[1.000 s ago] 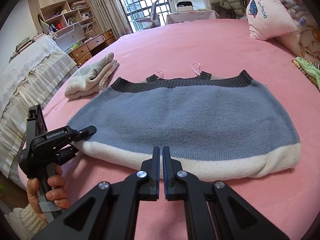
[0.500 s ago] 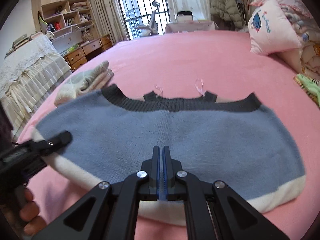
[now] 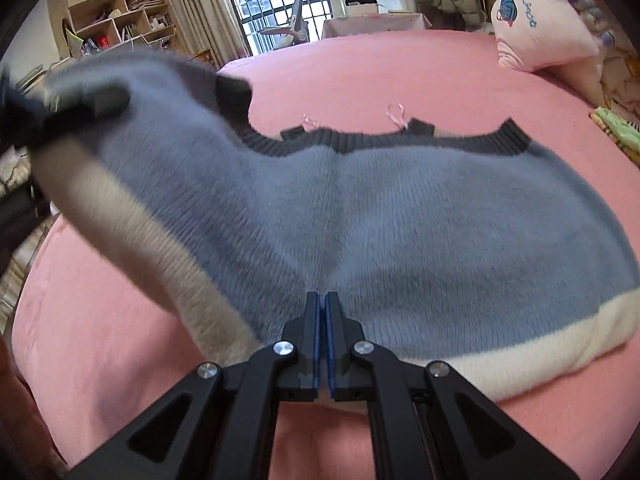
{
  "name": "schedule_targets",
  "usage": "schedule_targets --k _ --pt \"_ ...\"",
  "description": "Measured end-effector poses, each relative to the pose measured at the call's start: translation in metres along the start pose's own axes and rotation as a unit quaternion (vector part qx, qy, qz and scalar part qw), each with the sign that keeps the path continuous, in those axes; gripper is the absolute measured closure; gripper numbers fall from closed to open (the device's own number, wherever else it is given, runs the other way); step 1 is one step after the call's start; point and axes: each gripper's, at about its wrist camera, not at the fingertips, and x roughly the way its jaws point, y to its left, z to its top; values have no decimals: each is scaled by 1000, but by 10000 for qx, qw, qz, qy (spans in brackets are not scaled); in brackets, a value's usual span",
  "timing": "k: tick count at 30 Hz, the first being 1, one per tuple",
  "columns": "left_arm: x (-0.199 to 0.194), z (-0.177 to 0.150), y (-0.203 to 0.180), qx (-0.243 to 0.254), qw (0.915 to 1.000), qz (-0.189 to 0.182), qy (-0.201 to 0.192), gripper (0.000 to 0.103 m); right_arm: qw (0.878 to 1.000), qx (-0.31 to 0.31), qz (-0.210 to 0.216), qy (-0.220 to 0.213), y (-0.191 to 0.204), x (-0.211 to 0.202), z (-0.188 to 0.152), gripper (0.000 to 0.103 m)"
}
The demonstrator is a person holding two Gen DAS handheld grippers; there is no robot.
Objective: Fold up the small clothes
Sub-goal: 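Lift the grasped side with the left tool and fold it across the sweater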
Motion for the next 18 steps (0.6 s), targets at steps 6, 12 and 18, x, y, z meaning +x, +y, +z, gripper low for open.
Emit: schedule_targets --k 6,12,18 --pt "2 -3 -47 507 9986 -125 -25 82 9977 494 457 -6 -24 -17 -1 101" --pt "19 -14 -105 921 9949 -384 131 82 9954 841 331 -313 -64 -53 -7 101" --pt "65 -44 -163 1274 9874 -680 654 82 9902 1292 -179 -494 -120 -81 -12 101"
